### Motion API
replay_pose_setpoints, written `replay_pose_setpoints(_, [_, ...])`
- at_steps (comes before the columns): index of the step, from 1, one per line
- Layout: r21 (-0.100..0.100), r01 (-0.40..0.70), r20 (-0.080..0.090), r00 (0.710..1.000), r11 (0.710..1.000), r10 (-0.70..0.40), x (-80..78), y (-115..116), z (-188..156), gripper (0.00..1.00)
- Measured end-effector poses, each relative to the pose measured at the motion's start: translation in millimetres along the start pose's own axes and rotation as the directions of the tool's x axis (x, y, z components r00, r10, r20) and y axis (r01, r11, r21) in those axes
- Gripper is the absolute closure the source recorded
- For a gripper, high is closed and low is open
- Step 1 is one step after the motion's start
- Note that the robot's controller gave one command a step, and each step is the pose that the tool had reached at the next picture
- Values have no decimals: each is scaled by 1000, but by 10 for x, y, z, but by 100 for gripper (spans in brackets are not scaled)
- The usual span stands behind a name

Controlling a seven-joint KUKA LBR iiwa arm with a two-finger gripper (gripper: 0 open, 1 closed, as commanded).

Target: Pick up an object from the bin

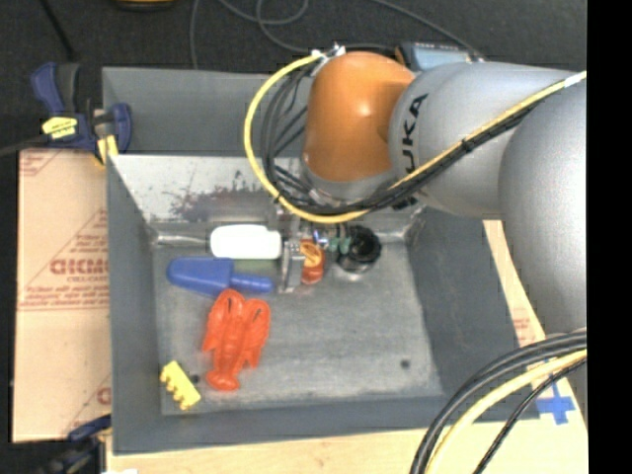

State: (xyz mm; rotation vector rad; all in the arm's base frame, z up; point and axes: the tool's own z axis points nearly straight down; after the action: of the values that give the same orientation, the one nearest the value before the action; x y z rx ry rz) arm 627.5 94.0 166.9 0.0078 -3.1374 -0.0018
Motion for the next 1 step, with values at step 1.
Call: replay_pose_setpoints(1, [-1, -1, 8, 1000, 1000, 1, -15, -2, -51, 0])
